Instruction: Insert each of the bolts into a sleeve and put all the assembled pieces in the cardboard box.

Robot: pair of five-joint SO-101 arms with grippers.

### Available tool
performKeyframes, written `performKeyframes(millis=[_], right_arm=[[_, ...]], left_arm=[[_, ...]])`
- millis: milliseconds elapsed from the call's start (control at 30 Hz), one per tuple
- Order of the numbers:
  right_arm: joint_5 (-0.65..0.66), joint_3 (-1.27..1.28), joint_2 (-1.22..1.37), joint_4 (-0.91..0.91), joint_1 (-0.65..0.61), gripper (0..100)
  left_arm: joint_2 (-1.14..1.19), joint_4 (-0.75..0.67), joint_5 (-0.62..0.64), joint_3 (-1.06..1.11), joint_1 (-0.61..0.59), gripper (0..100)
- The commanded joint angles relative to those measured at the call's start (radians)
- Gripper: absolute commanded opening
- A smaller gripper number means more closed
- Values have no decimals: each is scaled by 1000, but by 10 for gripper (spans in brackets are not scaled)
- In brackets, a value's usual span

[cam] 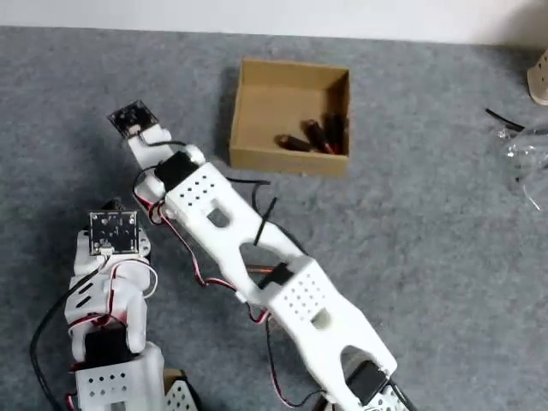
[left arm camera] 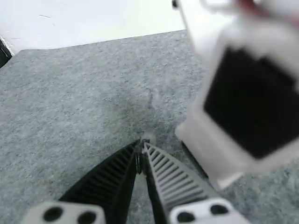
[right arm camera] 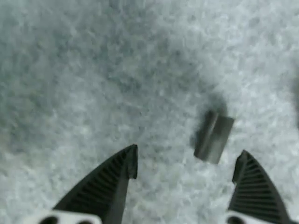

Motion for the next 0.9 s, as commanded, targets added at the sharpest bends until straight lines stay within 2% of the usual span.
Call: performKeyframes(millis=[0, 267, 633, 867], right_arm=[[-9, -200, 70, 105, 10, 293], [-11, -404, 240, 116, 18, 293], [-12, -415, 294, 131, 28, 293], [-11, -407, 295, 15, 93, 293]], left_arm=[[-18, -25, 6, 24, -10, 7], [-18, -21, 5, 24, -10, 8], [-18, -20, 3, 24, -10, 8], [-18, -20, 3, 24, -8, 9]])
